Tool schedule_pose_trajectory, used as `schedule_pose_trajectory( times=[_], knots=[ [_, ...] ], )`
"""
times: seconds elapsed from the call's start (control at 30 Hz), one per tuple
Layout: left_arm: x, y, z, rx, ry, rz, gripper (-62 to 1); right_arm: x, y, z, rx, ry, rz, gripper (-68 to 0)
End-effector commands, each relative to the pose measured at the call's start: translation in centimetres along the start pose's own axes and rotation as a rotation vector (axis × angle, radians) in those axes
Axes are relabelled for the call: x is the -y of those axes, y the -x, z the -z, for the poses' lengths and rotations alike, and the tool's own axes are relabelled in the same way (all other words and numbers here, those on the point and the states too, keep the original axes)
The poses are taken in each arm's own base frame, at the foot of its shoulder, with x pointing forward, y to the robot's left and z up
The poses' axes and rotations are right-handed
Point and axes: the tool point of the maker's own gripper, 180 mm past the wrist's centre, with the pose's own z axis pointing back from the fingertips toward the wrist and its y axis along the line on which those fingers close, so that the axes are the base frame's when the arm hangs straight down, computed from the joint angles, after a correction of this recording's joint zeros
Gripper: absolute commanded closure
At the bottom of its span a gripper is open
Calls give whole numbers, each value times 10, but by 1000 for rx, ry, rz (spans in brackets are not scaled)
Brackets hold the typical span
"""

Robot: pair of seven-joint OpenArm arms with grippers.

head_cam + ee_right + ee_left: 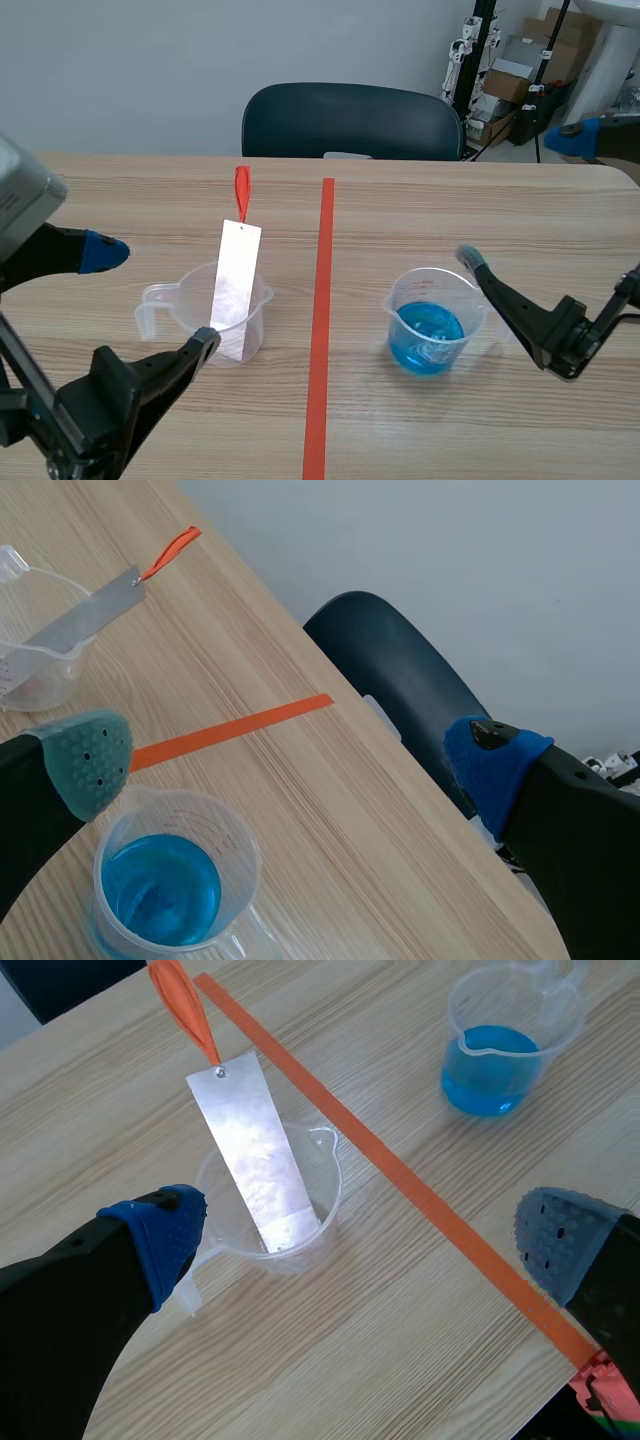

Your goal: Do the redox reaction experiment. lift the metal plate out of the left beaker

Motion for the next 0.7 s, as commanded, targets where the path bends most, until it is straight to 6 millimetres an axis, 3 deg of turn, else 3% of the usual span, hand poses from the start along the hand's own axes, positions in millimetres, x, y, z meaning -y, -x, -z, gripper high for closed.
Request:
schedule_pose_trajectory(
  times=[0.0,0.4,0.67],
  knots=[
    [4,-7,0,33,14,0,-623,6,-9,0,32,13,-9,-679],
    [4,-5,1,18,19,0,-623,-3,-4,-5,13,2,39,-679],
    [7,-34,-2,182,36,16,-623,-3,-7,-5,28,2,38,-679]
  ],
)
